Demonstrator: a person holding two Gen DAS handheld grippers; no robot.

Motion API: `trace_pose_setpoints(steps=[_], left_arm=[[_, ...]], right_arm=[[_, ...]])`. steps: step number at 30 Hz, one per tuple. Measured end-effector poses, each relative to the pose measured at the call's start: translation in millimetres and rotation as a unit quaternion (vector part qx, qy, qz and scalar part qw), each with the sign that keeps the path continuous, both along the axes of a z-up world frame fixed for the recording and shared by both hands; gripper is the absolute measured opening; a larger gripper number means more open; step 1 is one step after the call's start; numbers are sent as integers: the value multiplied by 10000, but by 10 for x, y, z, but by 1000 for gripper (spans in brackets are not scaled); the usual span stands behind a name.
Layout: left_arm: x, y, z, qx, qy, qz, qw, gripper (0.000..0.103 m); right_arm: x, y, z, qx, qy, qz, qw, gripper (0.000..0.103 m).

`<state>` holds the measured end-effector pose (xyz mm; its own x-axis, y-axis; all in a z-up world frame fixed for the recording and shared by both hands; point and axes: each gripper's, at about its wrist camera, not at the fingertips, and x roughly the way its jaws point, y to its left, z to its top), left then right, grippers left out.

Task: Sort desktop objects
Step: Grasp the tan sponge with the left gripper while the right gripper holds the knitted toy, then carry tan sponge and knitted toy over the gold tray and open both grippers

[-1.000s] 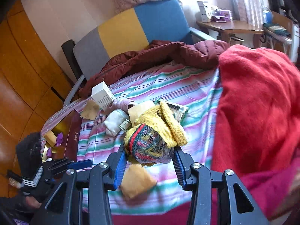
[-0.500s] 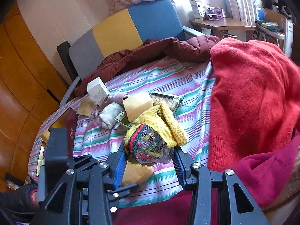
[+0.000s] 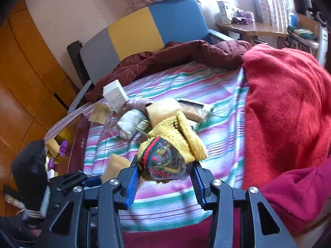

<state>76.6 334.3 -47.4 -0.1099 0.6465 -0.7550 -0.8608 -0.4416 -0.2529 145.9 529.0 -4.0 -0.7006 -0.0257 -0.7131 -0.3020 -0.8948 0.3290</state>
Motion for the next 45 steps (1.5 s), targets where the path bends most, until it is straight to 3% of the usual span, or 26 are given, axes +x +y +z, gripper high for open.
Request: trace_pose_setpoints(steps=[8, 15, 21, 35, 41, 45], left_arm=[[-264, -663, 375, 294, 315, 1002, 9940, 53], [-543, -1377, 507, 143, 618, 2130, 9750, 53], [-703, -1840, 460, -118, 826, 2830, 9555, 53], [-1118, -3067, 147, -321, 482, 4091, 9107, 53], [-1166, -3302, 14, -483, 435, 4248, 9029, 54], [-1170, -3406, -114, -563, 170, 4320, 9000, 56]], right_arm=[[-287, -485, 142, 125, 189, 576, 9981, 46], [-604, -983, 253, 111, 378, 1191, 9921, 46], [-871, -1465, 202, -17, 363, 1728, 9843, 46], [-1408, -2679, -54, -317, 109, 3025, 9526, 47], [-1605, -3125, -250, -472, -67, 3411, 9388, 47], [-1699, -3302, -379, -721, -227, 3613, 9294, 50]])
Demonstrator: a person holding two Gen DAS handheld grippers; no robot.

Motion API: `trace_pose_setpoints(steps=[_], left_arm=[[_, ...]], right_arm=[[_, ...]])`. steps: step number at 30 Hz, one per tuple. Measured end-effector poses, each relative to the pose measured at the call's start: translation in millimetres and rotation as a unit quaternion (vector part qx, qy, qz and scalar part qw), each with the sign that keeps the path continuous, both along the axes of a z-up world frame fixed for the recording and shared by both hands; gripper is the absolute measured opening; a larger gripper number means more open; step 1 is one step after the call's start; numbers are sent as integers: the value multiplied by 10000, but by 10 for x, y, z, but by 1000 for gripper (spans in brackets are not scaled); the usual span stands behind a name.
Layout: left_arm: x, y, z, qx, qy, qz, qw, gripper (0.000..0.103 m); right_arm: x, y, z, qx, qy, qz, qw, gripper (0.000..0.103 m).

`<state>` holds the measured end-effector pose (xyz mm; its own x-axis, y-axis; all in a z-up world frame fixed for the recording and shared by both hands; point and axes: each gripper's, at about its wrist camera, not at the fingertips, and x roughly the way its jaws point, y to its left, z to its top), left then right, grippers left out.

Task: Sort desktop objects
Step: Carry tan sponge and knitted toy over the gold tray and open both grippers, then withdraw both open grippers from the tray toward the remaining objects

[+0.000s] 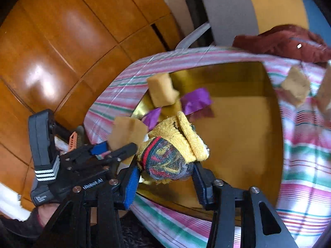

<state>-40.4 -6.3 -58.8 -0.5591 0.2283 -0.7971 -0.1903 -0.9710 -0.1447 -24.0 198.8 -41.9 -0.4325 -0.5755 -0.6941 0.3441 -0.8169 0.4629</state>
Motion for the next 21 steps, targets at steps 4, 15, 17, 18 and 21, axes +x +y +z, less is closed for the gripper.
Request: trace_pose_setpoints(steps=[4, 15, 17, 18, 21], left_arm=[[26, -61, -45, -56, -23, 125, 9999, 57], [113, -33, -1, -45, 80, -6, 10000, 70], [112, -35, 14, -45, 93, 45, 9999, 70], [113, -29, 28, -95, 104, 56, 9999, 70], [143, -34, 103, -151, 247, 139, 9995, 70]], right_arm=[[-23, -128, -135, -280, -327, 302, 9986, 62], [28, -56, -127, -486, -359, 121, 9981, 72], [82, 18, -75, -434, -267, 17, 9987, 75], [103, 41, -51, -386, -214, -38, 9990, 76], [180, 87, 48, -116, 60, -213, 9997, 80]])
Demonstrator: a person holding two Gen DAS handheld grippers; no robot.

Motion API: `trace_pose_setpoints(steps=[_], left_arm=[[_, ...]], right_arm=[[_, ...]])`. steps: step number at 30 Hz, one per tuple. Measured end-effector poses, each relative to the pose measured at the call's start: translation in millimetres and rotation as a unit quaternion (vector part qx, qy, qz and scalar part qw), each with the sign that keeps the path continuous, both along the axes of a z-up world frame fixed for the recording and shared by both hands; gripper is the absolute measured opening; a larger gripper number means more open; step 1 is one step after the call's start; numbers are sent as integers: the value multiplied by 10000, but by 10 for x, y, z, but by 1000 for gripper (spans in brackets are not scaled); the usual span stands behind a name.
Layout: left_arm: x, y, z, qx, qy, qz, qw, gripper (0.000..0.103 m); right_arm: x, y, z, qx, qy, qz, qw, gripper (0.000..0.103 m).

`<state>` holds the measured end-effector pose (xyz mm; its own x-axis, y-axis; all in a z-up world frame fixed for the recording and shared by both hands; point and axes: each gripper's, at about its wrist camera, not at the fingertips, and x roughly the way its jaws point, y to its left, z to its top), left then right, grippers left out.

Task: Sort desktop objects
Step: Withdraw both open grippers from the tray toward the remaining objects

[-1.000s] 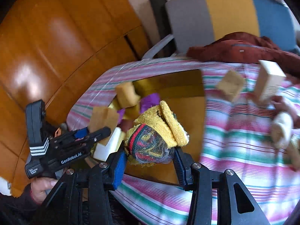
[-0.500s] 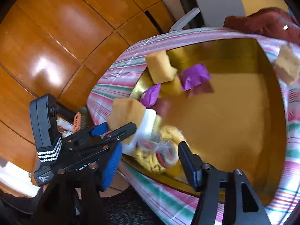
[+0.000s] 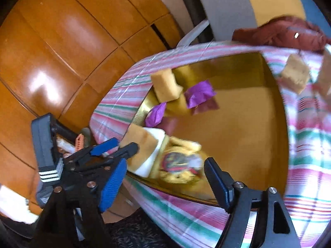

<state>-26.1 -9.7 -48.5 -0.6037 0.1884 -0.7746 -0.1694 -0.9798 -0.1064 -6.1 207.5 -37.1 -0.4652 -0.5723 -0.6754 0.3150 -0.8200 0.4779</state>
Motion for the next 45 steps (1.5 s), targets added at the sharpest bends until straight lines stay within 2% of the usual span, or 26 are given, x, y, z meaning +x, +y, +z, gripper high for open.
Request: trace_pose_setpoints(steps=[4, 12, 21, 26, 32, 35, 37, 45], left_arm=[[26, -12, 106, -118, 198, 188, 9996, 69], [20, 18, 232, -184, 328, 307, 9988, 68], [72, 201, 303, -388, 484, 163, 9979, 68], [65, 293, 322, -290, 445, 65, 9986, 68], [-2, 469, 430, -203, 524, -167, 9983, 65], [-8, 584, 495, -257, 697, -228, 9970, 64], [-22, 690, 495, -205, 662, -406, 9968, 64], [18, 984, 355, -21, 412, -938, 9947, 64]], right_arm=[[93, -30, 105, 604, 444, -203, 9970, 85], [233, -47, 201, 1223, 1025, -414, 9863, 90], [341, 234, 235, 1156, 1162, -906, 9823, 93], [390, 370, 263, 1147, 1239, -1217, 9781, 94], [347, 674, 319, 796, 1035, -1513, 9798, 93], [309, 885, 310, 795, 849, -1754, 9776, 92], [290, 1045, 274, 759, 646, -1909, 9765, 92], [472, 1684, 203, 1059, 386, -2637, 9580, 92]])
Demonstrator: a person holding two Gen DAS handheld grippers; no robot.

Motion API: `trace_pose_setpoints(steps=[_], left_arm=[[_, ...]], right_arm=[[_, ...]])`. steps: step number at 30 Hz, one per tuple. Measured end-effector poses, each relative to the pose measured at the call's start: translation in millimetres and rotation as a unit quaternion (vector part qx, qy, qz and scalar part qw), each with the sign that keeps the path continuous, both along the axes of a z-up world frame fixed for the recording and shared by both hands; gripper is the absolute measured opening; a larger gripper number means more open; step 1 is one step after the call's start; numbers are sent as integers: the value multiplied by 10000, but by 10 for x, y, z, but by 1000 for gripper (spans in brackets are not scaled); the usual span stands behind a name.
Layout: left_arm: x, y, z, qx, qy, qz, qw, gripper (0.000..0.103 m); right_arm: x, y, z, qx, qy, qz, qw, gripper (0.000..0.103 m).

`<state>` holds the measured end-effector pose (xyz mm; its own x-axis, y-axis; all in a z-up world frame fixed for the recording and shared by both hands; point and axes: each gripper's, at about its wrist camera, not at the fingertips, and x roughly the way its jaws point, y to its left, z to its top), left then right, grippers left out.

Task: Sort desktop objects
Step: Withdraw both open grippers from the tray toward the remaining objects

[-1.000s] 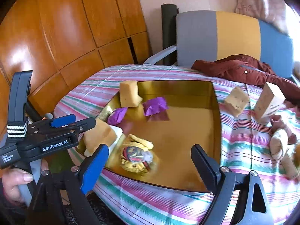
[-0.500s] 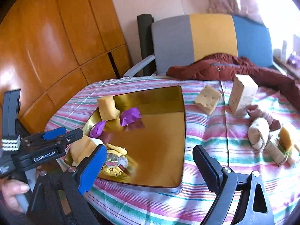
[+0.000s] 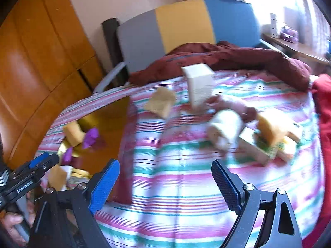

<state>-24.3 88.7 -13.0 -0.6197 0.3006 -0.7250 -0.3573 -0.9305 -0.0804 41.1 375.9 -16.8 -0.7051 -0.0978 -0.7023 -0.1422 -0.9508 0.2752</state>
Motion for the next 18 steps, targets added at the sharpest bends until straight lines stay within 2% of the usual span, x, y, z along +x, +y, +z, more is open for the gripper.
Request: trace_pose_setpoints(steps=[7, 13, 18], left_arm=[[41, 124, -97, 222, -397, -211, 9987, 63], [81, 300, -38, 47, -279, -376, 9989, 61], [39, 494, 15, 47, -359, -563, 9978, 61]], right_arm=[[213, 406, -9, 30, -123, -465, 9988, 92], [318, 705, 57, -109, -35, -754, 9971, 92], [202, 794, 110, -162, 90, -709, 9973, 92]])
